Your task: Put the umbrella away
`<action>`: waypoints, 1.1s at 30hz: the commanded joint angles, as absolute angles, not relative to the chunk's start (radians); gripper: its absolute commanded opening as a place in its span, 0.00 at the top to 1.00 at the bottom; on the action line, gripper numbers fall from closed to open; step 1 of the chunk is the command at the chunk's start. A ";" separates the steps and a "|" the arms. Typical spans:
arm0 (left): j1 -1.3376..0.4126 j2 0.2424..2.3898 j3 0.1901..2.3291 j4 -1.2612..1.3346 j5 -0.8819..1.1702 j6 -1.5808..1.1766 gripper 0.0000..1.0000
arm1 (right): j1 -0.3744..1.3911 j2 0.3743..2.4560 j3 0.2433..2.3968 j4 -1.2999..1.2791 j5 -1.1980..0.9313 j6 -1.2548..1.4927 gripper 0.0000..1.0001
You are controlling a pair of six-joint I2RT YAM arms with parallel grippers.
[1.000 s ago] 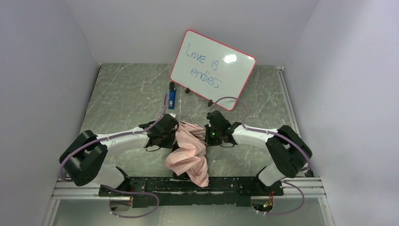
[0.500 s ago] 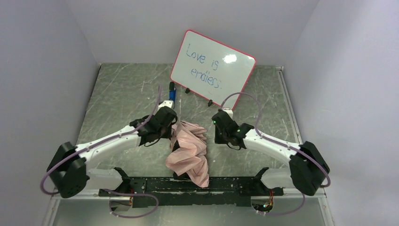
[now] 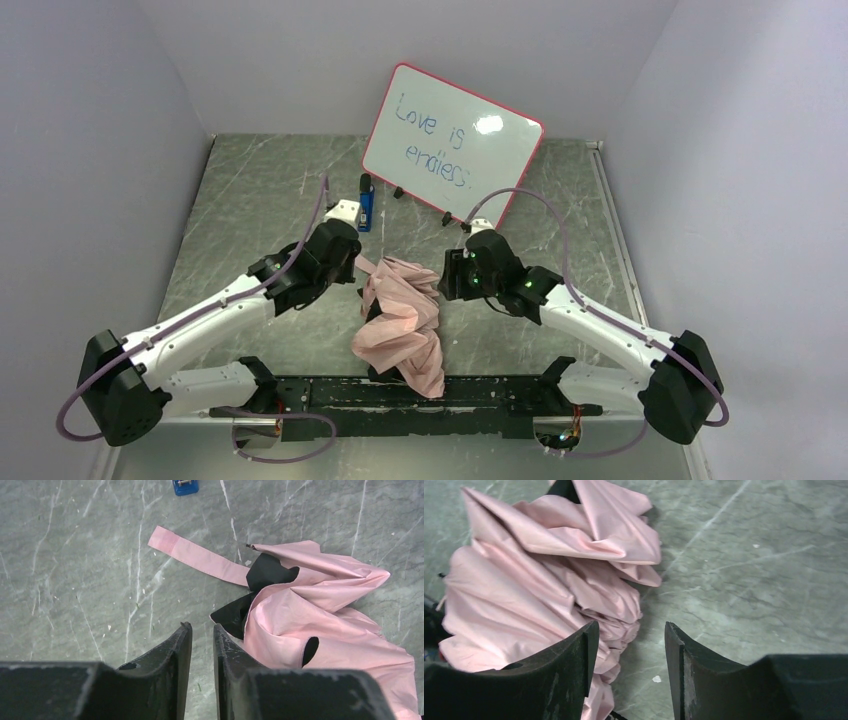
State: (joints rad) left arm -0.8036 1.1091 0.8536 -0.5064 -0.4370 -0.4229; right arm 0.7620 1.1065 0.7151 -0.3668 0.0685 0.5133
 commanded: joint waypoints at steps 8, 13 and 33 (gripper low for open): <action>-0.744 1.142 0.863 -0.455 -0.412 -0.436 0.64 | 0.759 1.096 0.721 -0.256 -0.089 0.481 0.40; -0.584 1.224 0.870 -0.427 -0.282 -0.452 0.60 | 0.760 1.104 0.715 -0.255 -0.103 0.503 0.40; -0.425 1.743 1.202 -0.487 -0.190 -0.268 0.48 | 0.767 1.022 0.539 -0.161 -0.209 0.581 0.39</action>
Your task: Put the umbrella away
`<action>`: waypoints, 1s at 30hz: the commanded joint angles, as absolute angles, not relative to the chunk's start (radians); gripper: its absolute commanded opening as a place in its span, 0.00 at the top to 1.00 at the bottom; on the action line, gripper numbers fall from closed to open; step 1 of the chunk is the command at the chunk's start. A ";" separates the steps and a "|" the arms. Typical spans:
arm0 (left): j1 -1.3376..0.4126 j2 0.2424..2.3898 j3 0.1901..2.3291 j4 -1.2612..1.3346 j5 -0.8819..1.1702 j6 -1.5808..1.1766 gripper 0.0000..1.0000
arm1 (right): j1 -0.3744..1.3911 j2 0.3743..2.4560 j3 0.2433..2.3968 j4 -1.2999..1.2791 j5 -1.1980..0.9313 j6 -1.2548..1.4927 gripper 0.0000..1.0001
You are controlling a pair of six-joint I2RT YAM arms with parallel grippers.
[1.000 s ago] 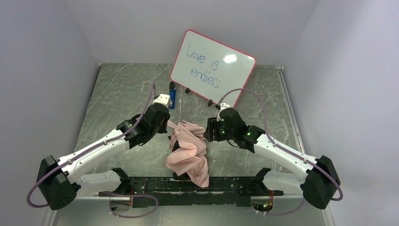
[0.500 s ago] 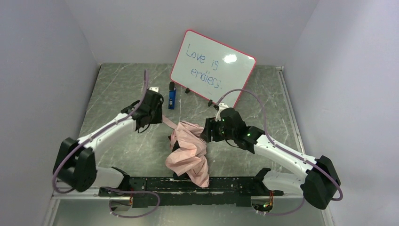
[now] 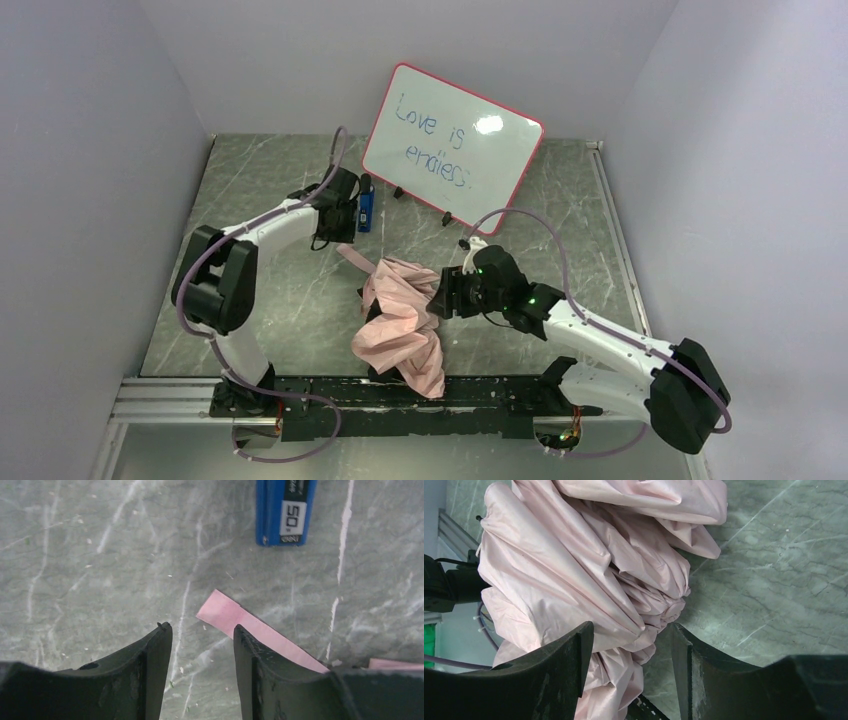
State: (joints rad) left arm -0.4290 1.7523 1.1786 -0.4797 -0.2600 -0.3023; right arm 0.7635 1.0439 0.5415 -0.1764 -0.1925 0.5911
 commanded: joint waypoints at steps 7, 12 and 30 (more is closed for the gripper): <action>-0.426 1.574 1.084 -0.364 0.020 -0.232 0.52 | 0.768 0.974 0.548 -0.216 -0.133 0.546 0.34; -0.426 1.451 1.059 -0.365 0.082 -0.182 0.53 | 0.766 0.922 0.570 -0.201 -0.125 0.488 0.22; -0.426 1.068 0.852 -0.363 0.068 -0.146 0.48 | 0.765 1.138 0.826 -0.095 -0.269 0.097 0.07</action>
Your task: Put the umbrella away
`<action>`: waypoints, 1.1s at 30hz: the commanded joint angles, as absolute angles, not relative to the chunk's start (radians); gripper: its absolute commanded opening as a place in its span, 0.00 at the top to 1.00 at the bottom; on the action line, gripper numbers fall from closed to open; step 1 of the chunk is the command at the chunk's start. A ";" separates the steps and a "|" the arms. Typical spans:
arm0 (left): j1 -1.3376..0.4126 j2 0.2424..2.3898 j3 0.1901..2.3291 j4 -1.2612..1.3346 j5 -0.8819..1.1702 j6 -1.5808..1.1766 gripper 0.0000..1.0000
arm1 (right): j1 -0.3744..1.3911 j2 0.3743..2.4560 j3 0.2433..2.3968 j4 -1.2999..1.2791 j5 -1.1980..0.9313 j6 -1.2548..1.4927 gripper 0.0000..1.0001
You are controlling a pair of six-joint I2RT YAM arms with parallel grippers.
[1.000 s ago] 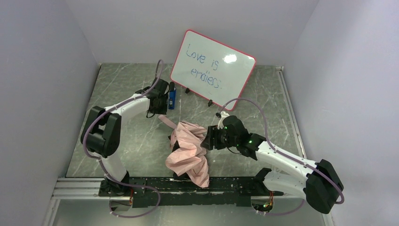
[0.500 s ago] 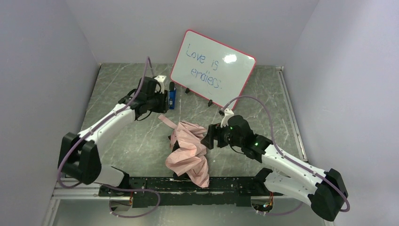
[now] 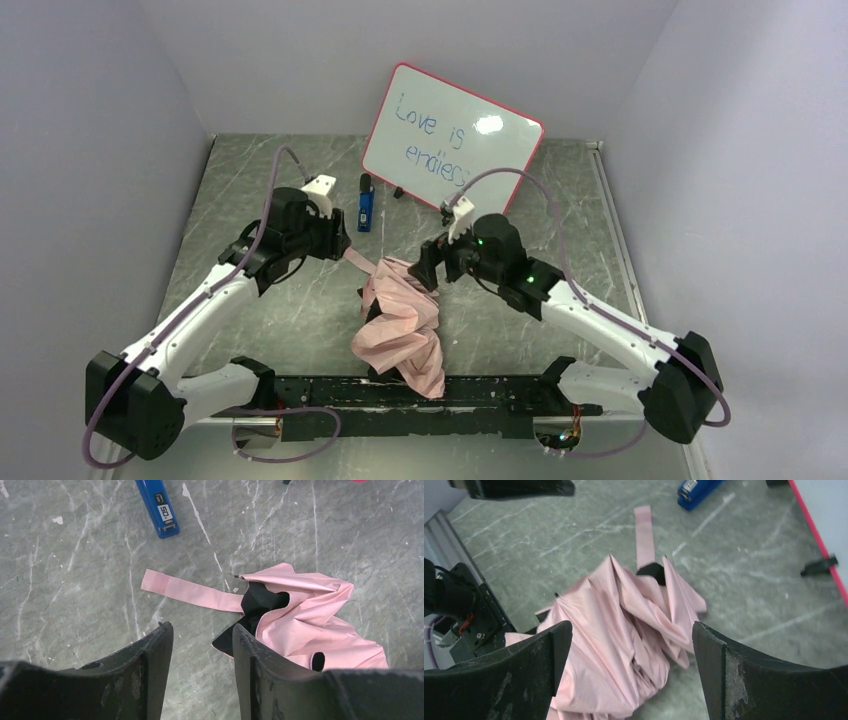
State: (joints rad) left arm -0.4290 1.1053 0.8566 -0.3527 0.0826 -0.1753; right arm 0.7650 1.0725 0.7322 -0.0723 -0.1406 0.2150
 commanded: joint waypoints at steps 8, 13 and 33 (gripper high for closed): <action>-0.426 0.955 0.804 -0.390 0.063 -0.193 0.03 | 0.764 1.181 0.906 -0.194 -0.318 -0.067 0.06; -0.426 0.940 0.848 -0.467 0.025 -0.247 0.03 | 0.763 1.147 0.878 -0.139 -0.313 -0.111 0.07; -0.426 0.759 0.806 -0.414 0.262 -0.302 0.03 | 0.760 1.148 0.879 -0.356 -0.685 -0.612 0.10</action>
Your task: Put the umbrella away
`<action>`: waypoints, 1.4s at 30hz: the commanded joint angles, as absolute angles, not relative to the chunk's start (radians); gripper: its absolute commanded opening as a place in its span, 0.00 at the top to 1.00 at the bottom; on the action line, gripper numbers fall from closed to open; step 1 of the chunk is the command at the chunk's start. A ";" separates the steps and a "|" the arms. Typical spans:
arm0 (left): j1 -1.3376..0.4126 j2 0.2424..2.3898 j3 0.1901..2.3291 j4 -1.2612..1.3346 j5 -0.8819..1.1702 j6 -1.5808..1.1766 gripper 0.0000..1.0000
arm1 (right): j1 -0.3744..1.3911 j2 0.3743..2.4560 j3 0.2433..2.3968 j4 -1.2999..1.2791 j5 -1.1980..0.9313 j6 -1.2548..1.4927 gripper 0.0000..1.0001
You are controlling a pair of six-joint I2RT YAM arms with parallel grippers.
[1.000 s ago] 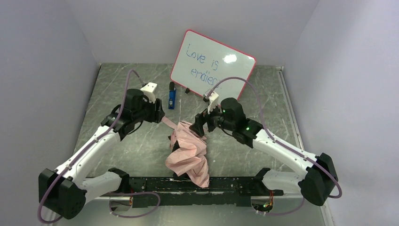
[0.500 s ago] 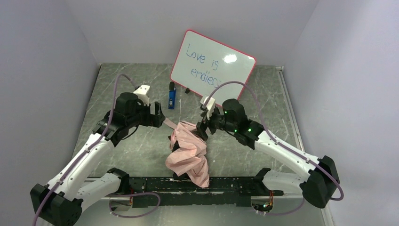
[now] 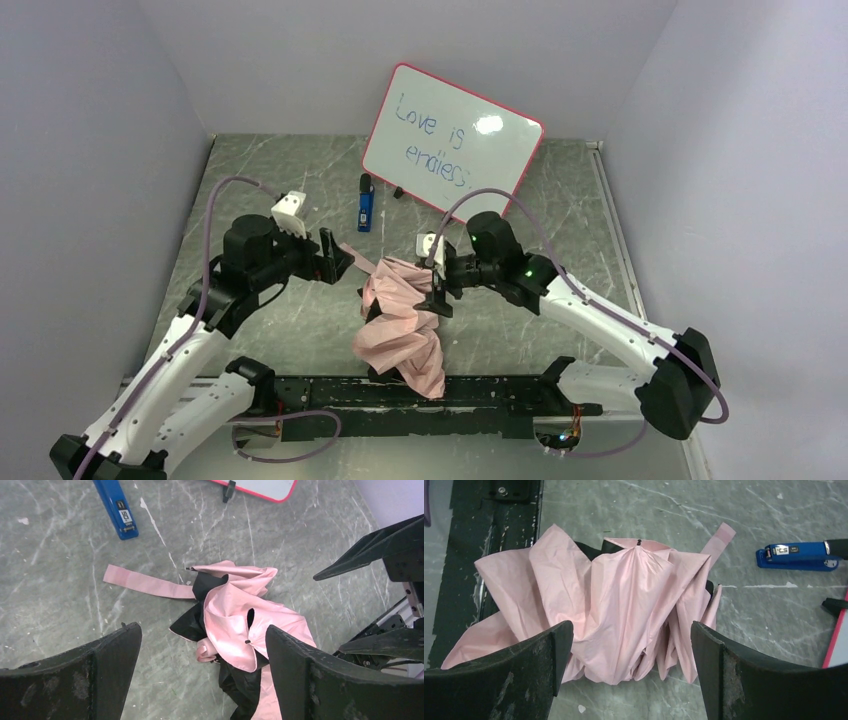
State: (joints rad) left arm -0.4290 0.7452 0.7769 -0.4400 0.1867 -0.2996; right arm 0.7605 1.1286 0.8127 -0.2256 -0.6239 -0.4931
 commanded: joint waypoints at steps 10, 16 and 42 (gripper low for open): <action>-0.426 0.779 0.838 -0.492 0.299 -0.190 0.03 | 0.760 1.300 0.898 -0.466 -0.686 -0.709 0.09; -0.426 0.741 0.805 -0.448 0.324 -0.171 0.03 | 0.772 1.344 0.832 -0.405 -0.701 -0.718 0.10; -0.426 0.852 0.852 -0.414 0.329 -0.097 0.03 | 0.966 1.538 0.621 -0.065 -0.235 -0.757 0.52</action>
State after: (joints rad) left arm -0.4290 0.8310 0.8093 -0.4511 0.3008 -0.1261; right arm 0.9295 1.5082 0.6960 -0.0998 -0.3508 -0.7441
